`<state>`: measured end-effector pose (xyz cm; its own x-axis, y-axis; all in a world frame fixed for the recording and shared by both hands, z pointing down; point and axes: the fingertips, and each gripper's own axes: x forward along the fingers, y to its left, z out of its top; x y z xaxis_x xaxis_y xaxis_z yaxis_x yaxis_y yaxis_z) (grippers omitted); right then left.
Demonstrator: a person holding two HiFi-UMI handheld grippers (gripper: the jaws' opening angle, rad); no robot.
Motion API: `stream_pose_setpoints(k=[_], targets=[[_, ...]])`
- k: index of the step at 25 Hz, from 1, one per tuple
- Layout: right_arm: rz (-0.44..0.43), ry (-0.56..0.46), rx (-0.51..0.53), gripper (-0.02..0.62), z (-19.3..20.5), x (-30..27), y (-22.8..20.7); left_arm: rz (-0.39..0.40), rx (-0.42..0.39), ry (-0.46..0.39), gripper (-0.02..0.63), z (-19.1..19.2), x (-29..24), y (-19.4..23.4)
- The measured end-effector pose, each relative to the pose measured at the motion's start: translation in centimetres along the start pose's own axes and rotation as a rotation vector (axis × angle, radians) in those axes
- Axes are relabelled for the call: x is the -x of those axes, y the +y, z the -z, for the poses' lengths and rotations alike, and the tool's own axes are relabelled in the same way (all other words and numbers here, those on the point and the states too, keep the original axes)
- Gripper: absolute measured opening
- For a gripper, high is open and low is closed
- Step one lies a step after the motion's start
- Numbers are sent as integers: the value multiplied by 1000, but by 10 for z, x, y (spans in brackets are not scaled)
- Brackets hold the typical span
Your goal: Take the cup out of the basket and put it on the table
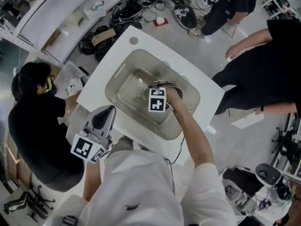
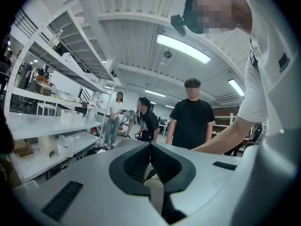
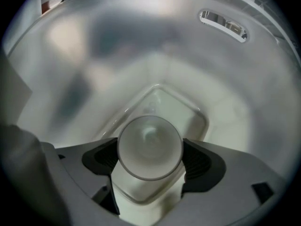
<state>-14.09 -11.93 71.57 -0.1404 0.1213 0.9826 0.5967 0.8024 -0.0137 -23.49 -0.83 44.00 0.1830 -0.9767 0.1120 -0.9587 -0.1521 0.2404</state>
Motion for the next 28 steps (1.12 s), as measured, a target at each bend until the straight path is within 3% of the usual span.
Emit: stream_pose_setpoints(k=[28], targets=[[-10,0,-32,400,-1,37,8,42,-9,1,11,-3,-13,-8]])
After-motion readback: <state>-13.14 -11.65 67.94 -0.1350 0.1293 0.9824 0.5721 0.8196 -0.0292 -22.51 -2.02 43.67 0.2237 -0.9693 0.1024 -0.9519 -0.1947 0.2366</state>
